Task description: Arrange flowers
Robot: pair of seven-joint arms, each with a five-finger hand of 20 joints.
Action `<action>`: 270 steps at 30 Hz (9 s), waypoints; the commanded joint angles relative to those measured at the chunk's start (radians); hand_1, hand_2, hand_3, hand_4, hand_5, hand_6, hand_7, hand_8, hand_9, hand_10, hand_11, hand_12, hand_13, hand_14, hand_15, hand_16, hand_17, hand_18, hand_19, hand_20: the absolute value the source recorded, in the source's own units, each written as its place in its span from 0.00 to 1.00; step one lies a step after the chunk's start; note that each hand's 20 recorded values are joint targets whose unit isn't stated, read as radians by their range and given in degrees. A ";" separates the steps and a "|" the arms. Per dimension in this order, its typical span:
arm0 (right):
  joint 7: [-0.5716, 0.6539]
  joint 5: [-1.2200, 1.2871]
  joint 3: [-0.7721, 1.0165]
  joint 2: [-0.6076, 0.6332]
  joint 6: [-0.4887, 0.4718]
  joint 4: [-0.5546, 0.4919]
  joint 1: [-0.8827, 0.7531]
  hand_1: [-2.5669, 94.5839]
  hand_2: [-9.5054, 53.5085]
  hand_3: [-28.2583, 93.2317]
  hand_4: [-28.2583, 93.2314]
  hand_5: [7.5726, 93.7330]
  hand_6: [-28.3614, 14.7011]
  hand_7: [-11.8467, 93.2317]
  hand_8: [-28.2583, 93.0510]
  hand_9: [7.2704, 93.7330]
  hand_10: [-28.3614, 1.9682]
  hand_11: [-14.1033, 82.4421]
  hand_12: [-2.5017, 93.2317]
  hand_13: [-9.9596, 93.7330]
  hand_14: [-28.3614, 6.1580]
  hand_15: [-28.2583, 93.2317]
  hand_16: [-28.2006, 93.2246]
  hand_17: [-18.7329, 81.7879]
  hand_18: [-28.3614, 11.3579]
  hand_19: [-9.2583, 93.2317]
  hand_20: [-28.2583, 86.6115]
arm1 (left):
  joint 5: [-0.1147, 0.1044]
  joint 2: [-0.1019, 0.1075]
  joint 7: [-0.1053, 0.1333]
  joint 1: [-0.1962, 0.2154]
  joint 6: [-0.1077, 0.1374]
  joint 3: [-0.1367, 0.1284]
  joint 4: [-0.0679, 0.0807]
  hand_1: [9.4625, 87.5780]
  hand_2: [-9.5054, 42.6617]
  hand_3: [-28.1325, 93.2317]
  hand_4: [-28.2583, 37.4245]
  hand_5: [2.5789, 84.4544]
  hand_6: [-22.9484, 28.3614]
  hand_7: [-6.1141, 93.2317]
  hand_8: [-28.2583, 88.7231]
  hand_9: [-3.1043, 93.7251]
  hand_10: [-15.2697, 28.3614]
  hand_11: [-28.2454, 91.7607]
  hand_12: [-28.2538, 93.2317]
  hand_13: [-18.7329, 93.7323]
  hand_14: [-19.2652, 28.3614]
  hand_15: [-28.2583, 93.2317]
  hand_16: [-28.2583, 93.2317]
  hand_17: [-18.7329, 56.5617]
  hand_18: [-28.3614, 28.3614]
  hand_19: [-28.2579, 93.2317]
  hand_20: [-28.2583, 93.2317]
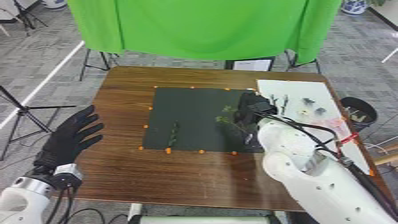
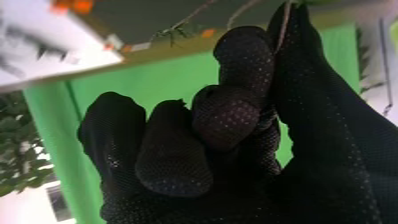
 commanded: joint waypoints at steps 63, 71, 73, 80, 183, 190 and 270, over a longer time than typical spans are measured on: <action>0.128 -0.132 -0.094 -0.366 0.011 0.163 -0.048 0.36 0.04 0.95 0.09 0.93 0.74 0.50 0.40 1.00 0.73 0.71 0.40 0.95 0.71 0.89 0.50 0.81 0.25 1.00 0.90 | 0.003 0.038 -0.039 -0.122 -0.038 0.099 0.046 0.20 0.04 0.80 0.00 0.22 0.52 0.26 0.15 0.19 0.58 0.39 0.39 0.27 0.68 0.47 0.24 0.09 0.85 0.55 0.32; 0.130 -0.125 -0.078 -0.356 0.016 0.154 -0.040 0.33 0.03 0.95 0.08 0.93 0.73 0.50 0.37 1.00 0.73 0.71 0.41 0.95 0.70 0.89 0.50 0.81 0.25 1.00 0.90 | -0.001 0.030 -0.043 -0.128 -0.056 0.080 0.066 0.20 0.04 0.80 0.00 0.22 0.52 0.26 0.15 0.19 0.58 0.39 0.39 0.27 0.68 0.47 0.24 0.09 0.85 0.55 0.32; 0.130 -0.120 -0.075 -0.353 0.015 0.152 -0.037 0.33 0.03 0.95 0.08 0.93 0.73 0.50 0.36 1.00 0.73 0.71 0.41 0.95 0.70 0.89 0.50 0.81 0.25 1.00 0.90 | -0.001 0.029 -0.044 -0.125 -0.060 0.075 0.069 0.20 0.04 0.80 0.00 0.22 0.52 0.26 0.15 0.19 0.58 0.39 0.39 0.27 0.68 0.47 0.24 0.09 0.85 0.55 0.32; 0.129 -0.119 -0.064 -0.350 0.011 0.144 -0.034 0.30 0.05 0.95 0.08 0.93 0.72 0.53 0.23 1.00 0.72 0.70 0.41 0.95 0.70 0.89 0.50 0.81 0.25 1.00 0.90 | 0.003 0.032 -0.035 -0.114 -0.021 0.089 0.045 0.20 0.04 0.80 0.00 0.22 0.52 0.26 0.15 0.19 0.58 0.39 0.39 0.27 0.68 0.47 0.24 0.09 0.85 0.55 0.32; 0.185 -0.015 -0.125 0.073 0.024 0.409 0.320 0.21 0.00 0.84 0.00 0.63 0.58 0.48 0.13 0.68 0.49 0.72 0.42 0.75 0.56 0.86 0.48 0.59 0.23 1.00 0.71 | 0.005 -0.015 -0.005 -0.032 0.000 0.048 0.016 0.20 0.06 0.80 0.00 0.23 0.52 0.26 0.15 0.19 0.58 0.39 0.39 0.27 0.69 0.47 0.24 0.09 0.86 0.55 0.32; 0.187 -0.010 -0.123 0.091 0.012 0.416 0.307 0.20 0.00 0.85 0.00 0.63 0.58 0.48 0.13 0.68 0.49 0.72 0.42 0.76 0.56 0.86 0.49 0.59 0.23 1.00 0.72 | 0.006 -0.012 -0.007 -0.035 -0.003 0.050 0.017 0.20 0.06 0.80 0.00 0.23 0.52 0.26 0.15 0.19 0.58 0.39 0.39 0.27 0.69 0.47 0.25 0.09 0.86 0.55 0.32; -0.022 0.092 0.019 0.037 0.239 0.044 -0.073 0.47 0.00 0.93 0.03 0.82 0.66 0.57 0.39 0.89 0.66 0.77 0.44 0.86 0.62 0.92 0.51 0.67 0.23 1.00 0.87 | -0.001 -0.016 -0.018 -0.046 -0.013 0.051 0.027 0.19 0.08 0.81 0.00 0.23 0.52 0.26 0.15 0.19 0.58 0.39 0.39 0.27 0.69 0.47 0.24 0.09 0.86 0.55 0.32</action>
